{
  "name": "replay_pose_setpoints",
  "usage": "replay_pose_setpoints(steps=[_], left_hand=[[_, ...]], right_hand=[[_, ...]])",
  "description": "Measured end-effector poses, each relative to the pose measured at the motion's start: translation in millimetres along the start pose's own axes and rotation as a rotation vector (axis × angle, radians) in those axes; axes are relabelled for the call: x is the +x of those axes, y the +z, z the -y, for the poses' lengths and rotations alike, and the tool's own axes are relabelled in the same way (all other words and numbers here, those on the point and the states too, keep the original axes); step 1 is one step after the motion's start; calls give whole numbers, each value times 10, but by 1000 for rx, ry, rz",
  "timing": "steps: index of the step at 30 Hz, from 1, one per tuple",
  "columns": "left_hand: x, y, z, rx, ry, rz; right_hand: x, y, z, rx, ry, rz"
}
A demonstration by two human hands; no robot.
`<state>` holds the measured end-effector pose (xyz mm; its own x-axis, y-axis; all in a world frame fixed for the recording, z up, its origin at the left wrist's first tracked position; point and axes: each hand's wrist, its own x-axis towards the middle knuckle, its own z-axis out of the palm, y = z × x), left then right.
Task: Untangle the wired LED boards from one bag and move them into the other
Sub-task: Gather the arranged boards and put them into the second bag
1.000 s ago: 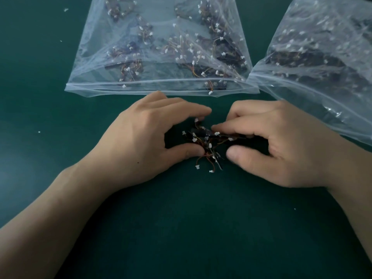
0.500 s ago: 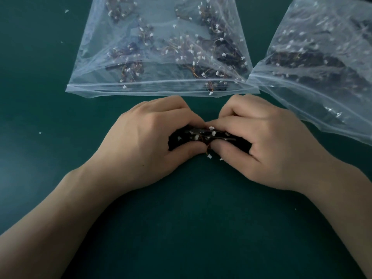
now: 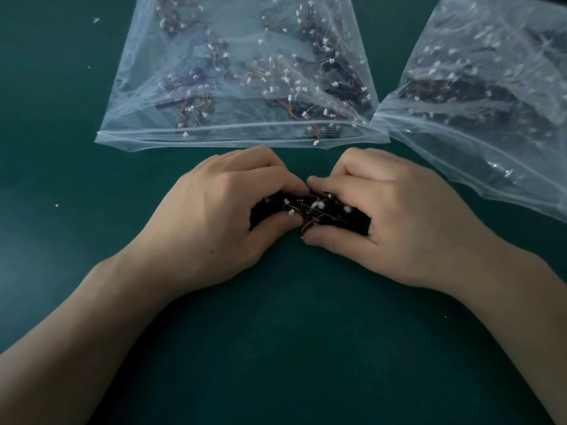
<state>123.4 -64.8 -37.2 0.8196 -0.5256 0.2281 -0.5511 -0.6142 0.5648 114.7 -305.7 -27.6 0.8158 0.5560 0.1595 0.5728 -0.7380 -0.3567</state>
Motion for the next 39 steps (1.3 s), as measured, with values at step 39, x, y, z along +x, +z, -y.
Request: replay_pose_setpoints(steps=[39], left_hand=[[-1,-75,-39,-164,-133,-51]], right_hand=[[35,59,120,0,134,-59]])
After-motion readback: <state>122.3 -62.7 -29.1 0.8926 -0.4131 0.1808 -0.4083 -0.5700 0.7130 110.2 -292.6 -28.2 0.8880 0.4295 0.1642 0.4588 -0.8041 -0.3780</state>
